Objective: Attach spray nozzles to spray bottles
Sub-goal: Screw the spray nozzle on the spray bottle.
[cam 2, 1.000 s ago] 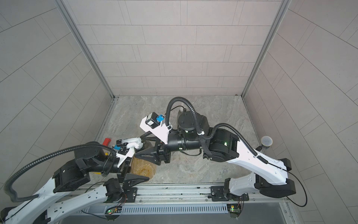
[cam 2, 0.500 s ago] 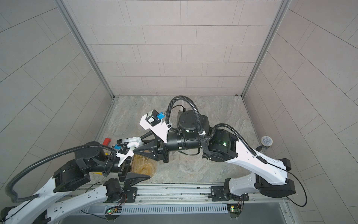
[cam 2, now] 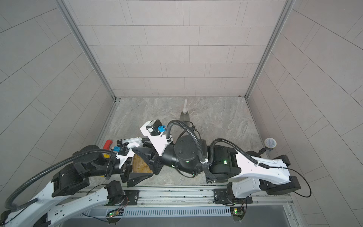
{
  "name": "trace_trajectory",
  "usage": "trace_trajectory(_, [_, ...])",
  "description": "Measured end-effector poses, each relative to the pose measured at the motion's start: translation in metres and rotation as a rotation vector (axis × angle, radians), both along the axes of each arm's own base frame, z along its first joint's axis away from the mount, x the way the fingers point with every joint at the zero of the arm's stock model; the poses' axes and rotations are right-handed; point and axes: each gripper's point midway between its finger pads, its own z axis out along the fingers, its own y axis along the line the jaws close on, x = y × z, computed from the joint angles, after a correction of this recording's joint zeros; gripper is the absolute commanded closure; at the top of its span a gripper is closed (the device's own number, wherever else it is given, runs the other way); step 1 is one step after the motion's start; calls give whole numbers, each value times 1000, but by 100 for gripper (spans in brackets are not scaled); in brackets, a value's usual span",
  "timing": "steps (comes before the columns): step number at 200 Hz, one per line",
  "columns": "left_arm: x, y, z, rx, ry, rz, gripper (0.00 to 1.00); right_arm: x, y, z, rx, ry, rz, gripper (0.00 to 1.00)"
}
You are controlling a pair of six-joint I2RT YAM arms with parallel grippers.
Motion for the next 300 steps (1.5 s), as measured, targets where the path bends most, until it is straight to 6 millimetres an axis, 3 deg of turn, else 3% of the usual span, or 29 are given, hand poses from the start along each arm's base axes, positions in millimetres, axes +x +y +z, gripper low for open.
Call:
trace_trajectory(27, [3,0,-3,1,11,15,100,-3,-2,-6,-18,-37,3,35])
trace_trajectory(48, [0,0,2,-21,16,0,100,-9,-16,-3,-23,-73,94,27])
trace_trajectory(85, [-15,-3,10,-53,39,-89,100,13,-51,28,73,-84,236,27])
trace_trajectory(111, [-26,-7,13,-66,64,-165,100,-7,-43,29,78,-83,422,30])
trace_trajectory(147, [-37,-13,11,-60,102,-247,100,-25,-23,8,28,-52,591,38])
trace_trajectory(172, [-40,-16,9,-50,119,-278,100,-30,-19,4,21,-43,635,46])
trace_trajectory(268, [-43,-16,12,-62,115,-295,100,-26,-16,6,36,-34,633,83])
trace_trajectory(300, [-35,-16,12,-60,103,-243,100,-21,-14,5,42,-32,597,90])
